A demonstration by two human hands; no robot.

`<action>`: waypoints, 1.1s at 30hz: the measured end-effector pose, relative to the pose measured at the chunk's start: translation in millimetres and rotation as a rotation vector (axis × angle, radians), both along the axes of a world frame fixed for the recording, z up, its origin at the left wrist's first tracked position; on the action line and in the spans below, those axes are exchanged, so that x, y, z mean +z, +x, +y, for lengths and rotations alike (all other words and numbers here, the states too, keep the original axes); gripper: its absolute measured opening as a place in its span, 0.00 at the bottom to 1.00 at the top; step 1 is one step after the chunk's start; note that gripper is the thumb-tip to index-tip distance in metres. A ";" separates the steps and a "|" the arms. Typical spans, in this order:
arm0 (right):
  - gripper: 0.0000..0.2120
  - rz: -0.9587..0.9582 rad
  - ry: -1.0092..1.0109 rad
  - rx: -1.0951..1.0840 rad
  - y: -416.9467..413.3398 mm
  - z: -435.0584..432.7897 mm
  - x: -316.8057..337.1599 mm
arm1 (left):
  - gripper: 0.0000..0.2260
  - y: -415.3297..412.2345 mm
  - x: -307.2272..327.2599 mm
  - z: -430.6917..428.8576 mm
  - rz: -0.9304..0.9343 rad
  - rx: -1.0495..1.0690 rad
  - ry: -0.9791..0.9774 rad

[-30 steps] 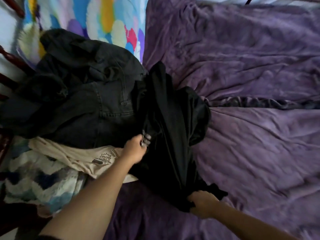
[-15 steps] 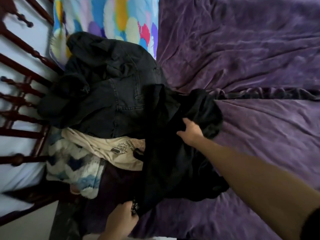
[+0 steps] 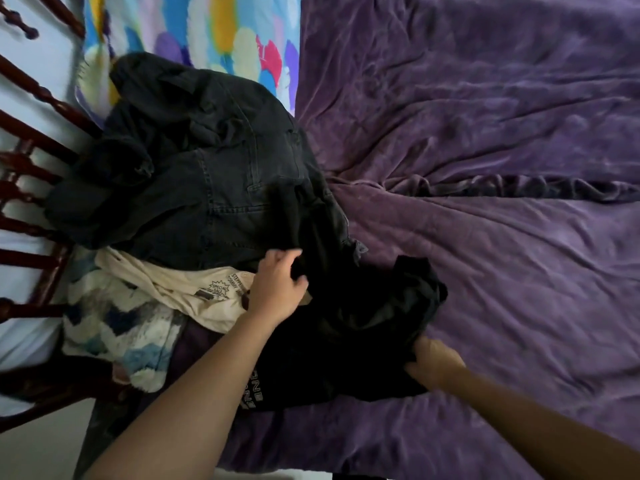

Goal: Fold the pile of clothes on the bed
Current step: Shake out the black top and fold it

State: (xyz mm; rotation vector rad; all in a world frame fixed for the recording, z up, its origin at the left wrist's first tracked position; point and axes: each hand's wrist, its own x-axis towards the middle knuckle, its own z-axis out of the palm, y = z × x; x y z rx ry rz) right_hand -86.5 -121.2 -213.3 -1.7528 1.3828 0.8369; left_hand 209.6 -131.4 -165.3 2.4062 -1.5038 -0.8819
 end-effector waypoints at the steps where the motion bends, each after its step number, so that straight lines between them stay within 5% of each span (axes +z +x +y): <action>1: 0.16 -0.033 -0.001 -0.096 -1.4 -13.2 -3.9 | 0.25 -8.2 -5.6 -12.8 -0.005 -0.071 0.033; 4: 0.07 -0.240 -0.104 -0.689 -6.9 -56.8 -12.4 | 0.30 -44.1 -23.7 -23.0 0.141 -0.280 0.271; 7: 0.07 -0.423 -0.125 -1.112 -9.9 -90.2 -17.8 | 0.15 -78.6 -36.6 14.2 0.241 -0.325 0.337; 9: 0.26 -0.462 -0.070 -1.142 -3.9 -99.5 -16.8 | 0.12 -83.4 -35.8 43.0 0.279 -0.233 0.350; 11: 0.34 -0.488 0.079 -1.125 6.5 -98.6 -13.0 | 0.17 -74.9 -27.6 59.5 0.342 -0.085 0.326; 13: 0.28 -0.448 0.170 -0.976 20.0 -90.1 -4.6 | 0.21 -56.1 -8.6 64.3 0.406 0.084 0.228; 16: 0.07 -0.488 0.134 -1.029 37.6 -89.2 18.6 | 0.08 -17.4 31.8 61.7 0.323 0.218 0.014; 21: 0.14 -0.810 -0.032 -1.214 44.8 -149.7 123.0 | 0.05 46.2 112.5 67.9 0.001 0.389 -0.243; 29: 0.17 -1.263 0.254 -0.945 103.5 -196.8 322.0 | 0.06 59.3 201.1 75.8 0.053 0.024 0.192; 33: 0.15 -1.319 0.247 -0.657 125.6 -180.6 396.0 | 0.13 60.1 273.2 38.0 0.074 0.111 -0.171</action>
